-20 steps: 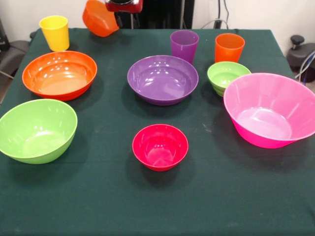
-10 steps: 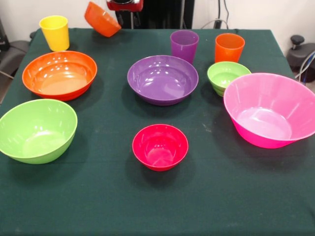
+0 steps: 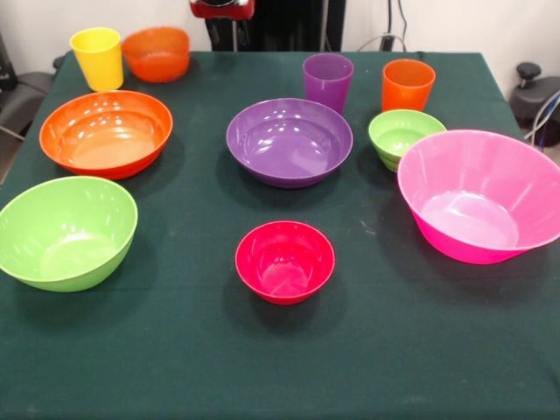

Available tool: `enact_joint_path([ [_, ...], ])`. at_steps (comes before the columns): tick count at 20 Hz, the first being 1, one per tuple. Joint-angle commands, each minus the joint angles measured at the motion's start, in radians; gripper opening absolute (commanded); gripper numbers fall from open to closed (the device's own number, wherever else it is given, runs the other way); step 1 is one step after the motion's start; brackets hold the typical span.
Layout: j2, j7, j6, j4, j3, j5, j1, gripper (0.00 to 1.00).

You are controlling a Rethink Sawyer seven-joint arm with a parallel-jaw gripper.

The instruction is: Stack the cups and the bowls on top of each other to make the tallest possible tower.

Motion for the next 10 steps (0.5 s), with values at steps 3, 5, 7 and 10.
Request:
enact_joint_path([
  [3, 0.002, 0.028, -0.074, -0.092, 0.066, -0.036, 0.019, 1.00],
  [5, 0.001, 0.017, -0.062, -0.100, 0.072, -0.037, 0.017, 1.00],
  [7, -0.004, 0.004, -0.045, -0.106, 0.078, -0.035, 0.014, 1.00],
  [10, -0.009, -0.008, -0.028, -0.106, 0.087, -0.030, 0.009, 1.00],
])
